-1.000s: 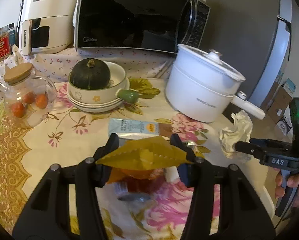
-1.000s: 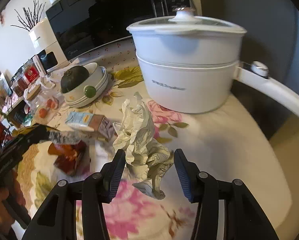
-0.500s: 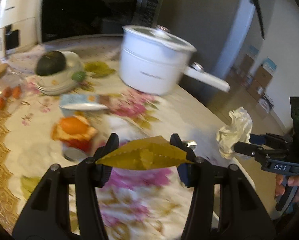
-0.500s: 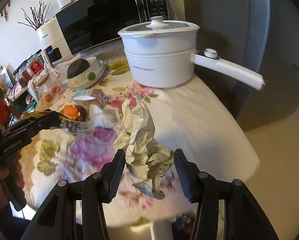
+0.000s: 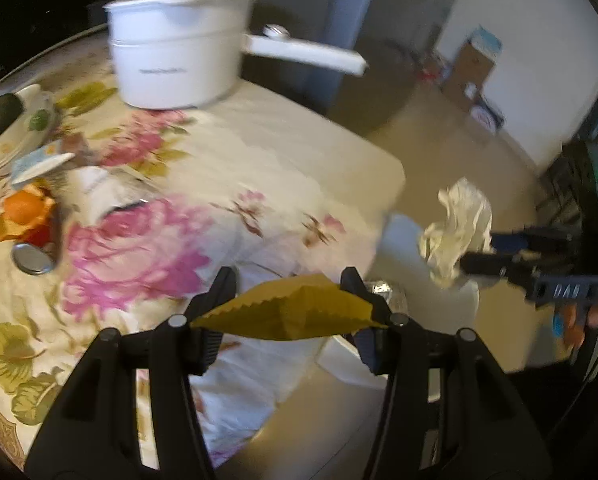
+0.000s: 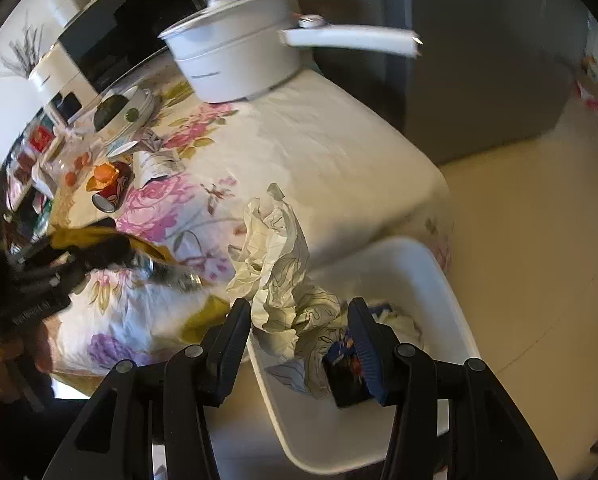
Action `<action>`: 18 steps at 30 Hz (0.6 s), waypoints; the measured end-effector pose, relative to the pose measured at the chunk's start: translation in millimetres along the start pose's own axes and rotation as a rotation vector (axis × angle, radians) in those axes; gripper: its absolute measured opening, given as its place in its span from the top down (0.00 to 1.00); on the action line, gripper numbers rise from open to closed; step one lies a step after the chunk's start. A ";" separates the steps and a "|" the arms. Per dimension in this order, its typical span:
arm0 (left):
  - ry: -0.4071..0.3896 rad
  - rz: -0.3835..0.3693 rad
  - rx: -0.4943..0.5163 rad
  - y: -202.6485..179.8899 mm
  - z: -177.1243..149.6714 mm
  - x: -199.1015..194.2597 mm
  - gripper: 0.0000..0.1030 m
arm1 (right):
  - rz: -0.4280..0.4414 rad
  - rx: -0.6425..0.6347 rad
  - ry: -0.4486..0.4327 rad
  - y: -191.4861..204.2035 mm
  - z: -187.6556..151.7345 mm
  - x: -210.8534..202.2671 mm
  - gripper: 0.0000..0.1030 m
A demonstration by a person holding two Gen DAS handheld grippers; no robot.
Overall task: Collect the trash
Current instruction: 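Carry the yellow wrapper and tissue with both tools over the white bin, then open the left tool to drop the yellow wrapper while the right tool releases the tissue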
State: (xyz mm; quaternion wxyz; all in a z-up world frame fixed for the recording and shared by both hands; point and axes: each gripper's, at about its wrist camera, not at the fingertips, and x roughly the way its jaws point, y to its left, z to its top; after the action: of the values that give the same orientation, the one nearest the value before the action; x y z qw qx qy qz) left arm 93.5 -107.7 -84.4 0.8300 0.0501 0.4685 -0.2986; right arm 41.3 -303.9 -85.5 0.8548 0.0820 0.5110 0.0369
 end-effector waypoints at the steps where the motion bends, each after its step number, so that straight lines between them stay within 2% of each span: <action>1: 0.010 0.000 0.015 -4.5 -0.9 3.3 0.46 | -0.013 0.004 0.009 -5.5 -3.9 0.1 0.50; 5: 0.043 -0.019 0.054 -24.8 -2.4 15.6 0.46 | -0.035 0.021 0.043 -22.9 -16.8 3.5 0.50; 8: 0.038 -0.033 0.079 -38.6 -0.1 18.3 0.46 | -0.050 0.032 0.057 -34.1 -25.9 5.0 0.50; 18: 0.049 -0.127 0.168 -89.2 0.6 29.4 0.46 | -0.067 0.100 0.056 -69.7 -43.1 -4.0 0.49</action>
State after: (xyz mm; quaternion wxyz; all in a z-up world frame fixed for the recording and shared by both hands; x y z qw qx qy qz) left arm 56.8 -194.0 -90.3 0.7904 0.0971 0.4642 -0.3877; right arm 0.0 -368.6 -114.5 0.8357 0.1063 0.5386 -0.0150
